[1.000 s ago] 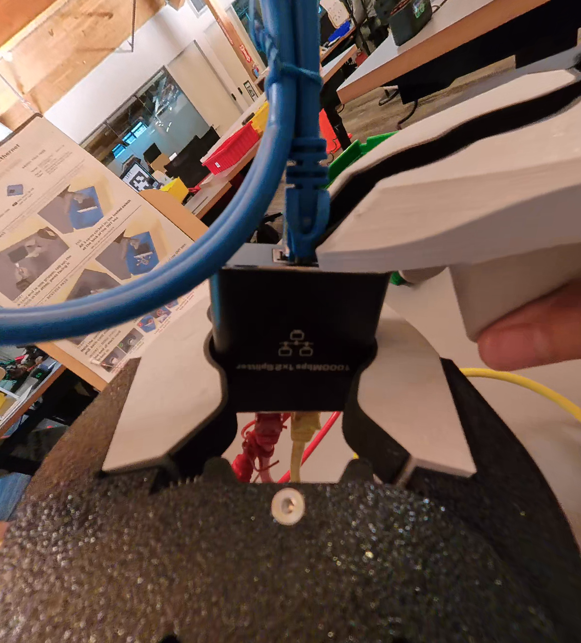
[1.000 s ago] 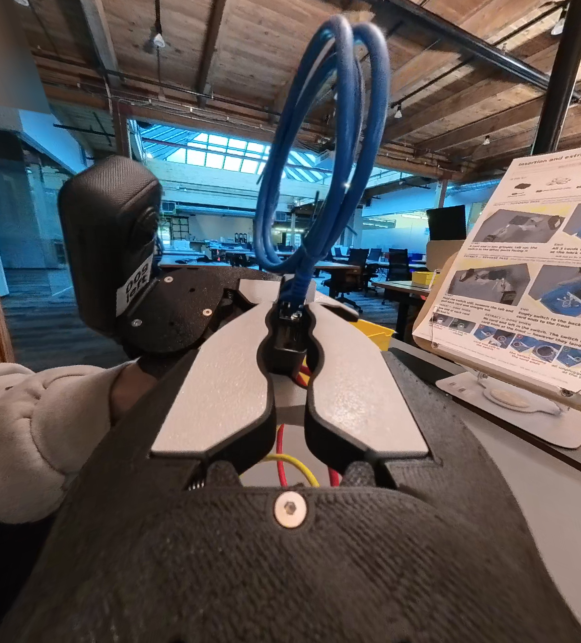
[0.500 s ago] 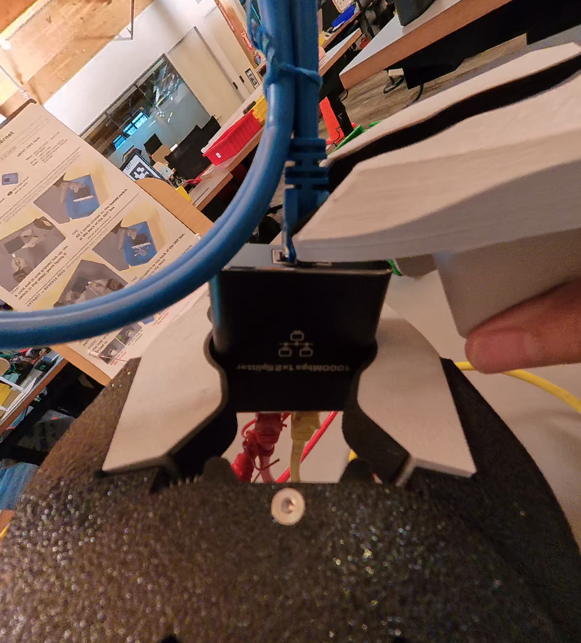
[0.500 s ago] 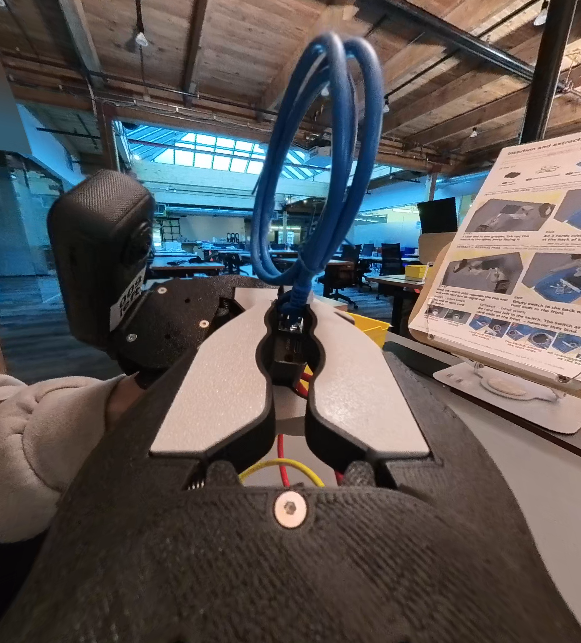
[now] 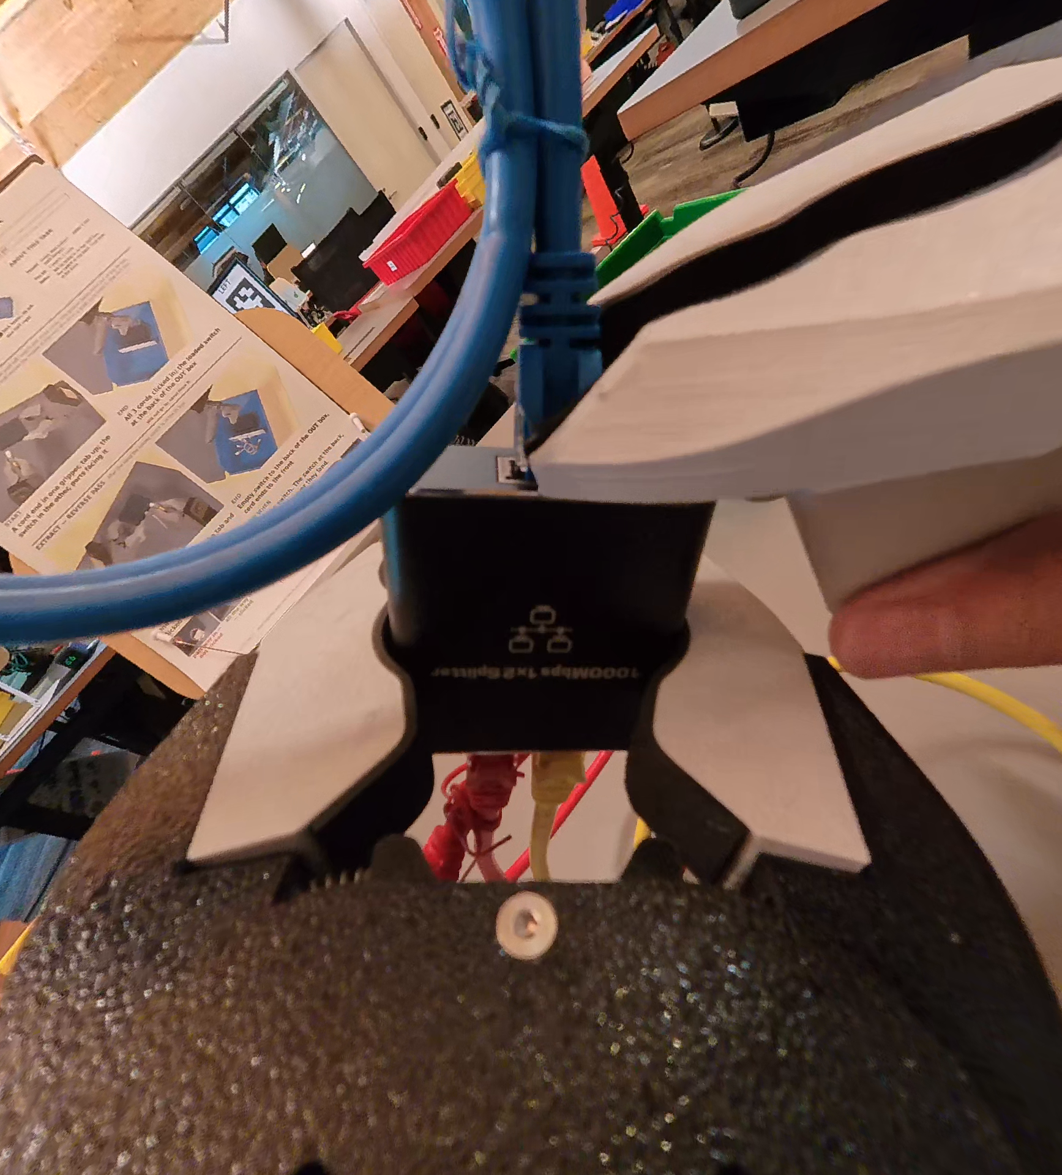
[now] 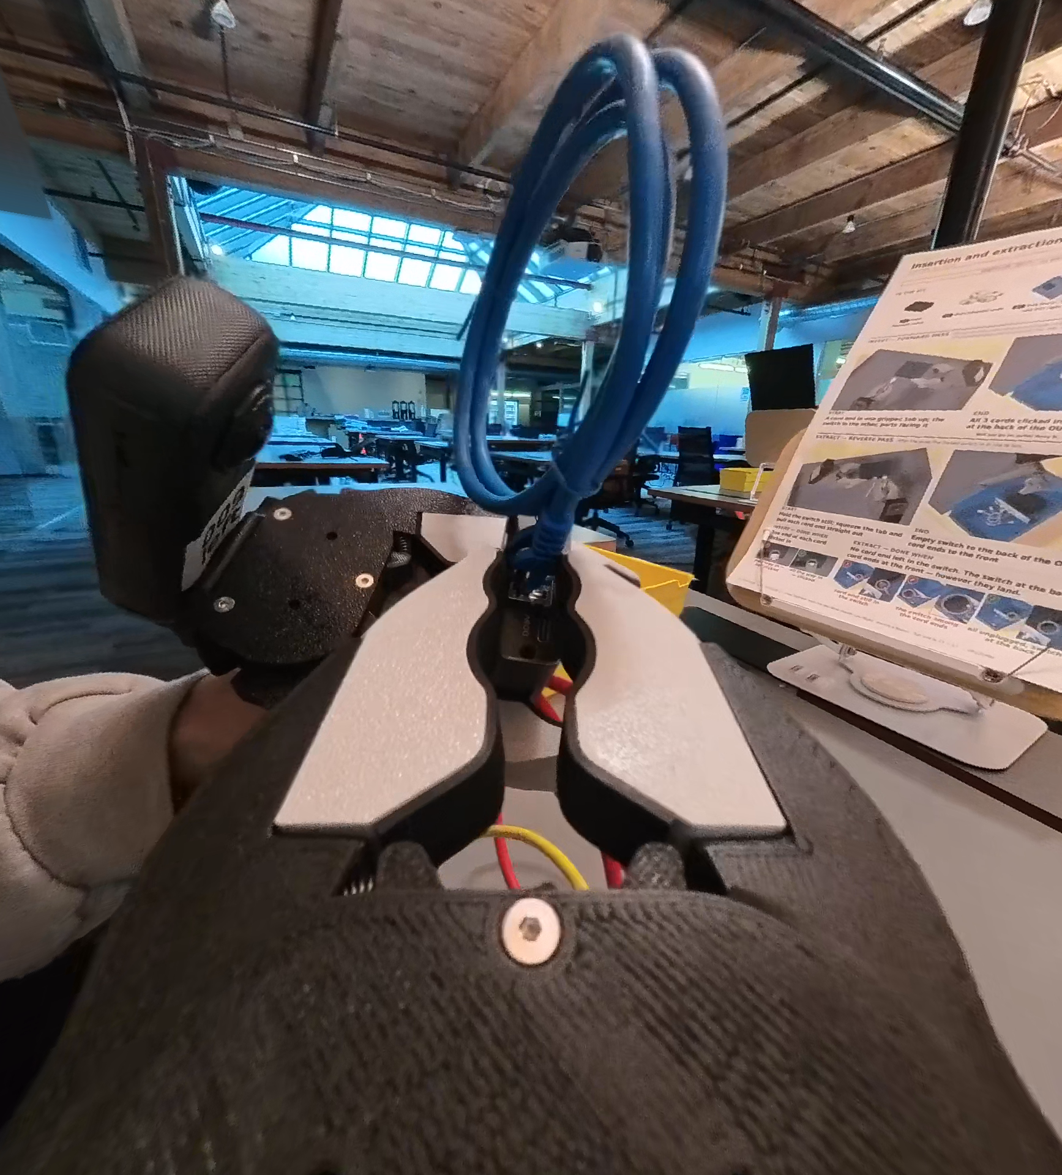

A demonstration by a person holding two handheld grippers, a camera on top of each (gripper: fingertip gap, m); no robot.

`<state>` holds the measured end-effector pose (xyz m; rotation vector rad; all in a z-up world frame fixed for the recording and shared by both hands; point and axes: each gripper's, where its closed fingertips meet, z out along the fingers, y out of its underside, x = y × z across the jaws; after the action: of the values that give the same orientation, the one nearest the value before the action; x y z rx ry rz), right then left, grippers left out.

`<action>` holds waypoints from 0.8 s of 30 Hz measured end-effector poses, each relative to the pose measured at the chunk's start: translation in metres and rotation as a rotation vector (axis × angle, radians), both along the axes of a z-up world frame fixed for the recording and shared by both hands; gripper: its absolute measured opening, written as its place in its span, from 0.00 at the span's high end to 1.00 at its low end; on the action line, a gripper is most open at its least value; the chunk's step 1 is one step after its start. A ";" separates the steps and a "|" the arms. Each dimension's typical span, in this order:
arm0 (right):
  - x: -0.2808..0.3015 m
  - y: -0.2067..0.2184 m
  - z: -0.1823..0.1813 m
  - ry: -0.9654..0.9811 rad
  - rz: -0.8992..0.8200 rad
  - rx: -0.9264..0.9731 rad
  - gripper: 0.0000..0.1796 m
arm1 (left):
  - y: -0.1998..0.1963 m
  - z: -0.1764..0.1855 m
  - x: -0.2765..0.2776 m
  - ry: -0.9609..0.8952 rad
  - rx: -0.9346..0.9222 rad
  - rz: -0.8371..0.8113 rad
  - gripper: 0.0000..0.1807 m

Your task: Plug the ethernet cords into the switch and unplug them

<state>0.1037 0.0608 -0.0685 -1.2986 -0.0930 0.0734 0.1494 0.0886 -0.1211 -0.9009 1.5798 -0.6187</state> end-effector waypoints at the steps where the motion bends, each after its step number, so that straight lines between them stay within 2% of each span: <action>1: -0.001 0.000 0.000 -0.015 -0.008 0.001 0.92 | -0.001 0.000 0.000 -0.001 -0.002 -0.004 0.58; 9: 0.008 0.003 -0.015 -0.058 -0.044 -0.096 0.91 | 0.000 -0.017 0.007 0.049 -0.044 -0.013 0.58; 16: 0.016 0.004 -0.026 -0.207 -0.124 -0.181 0.91 | -0.006 -0.032 0.015 0.084 -0.135 -0.057 0.58; 24: 0.019 0.001 -0.027 -0.278 -0.162 -0.218 0.92 | -0.013 -0.033 0.018 0.073 -0.180 -0.103 0.58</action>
<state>0.1228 0.0614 -0.0952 -1.5238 -0.2222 -0.2422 0.1678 0.0755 -0.1537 -0.9887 1.6631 -0.8190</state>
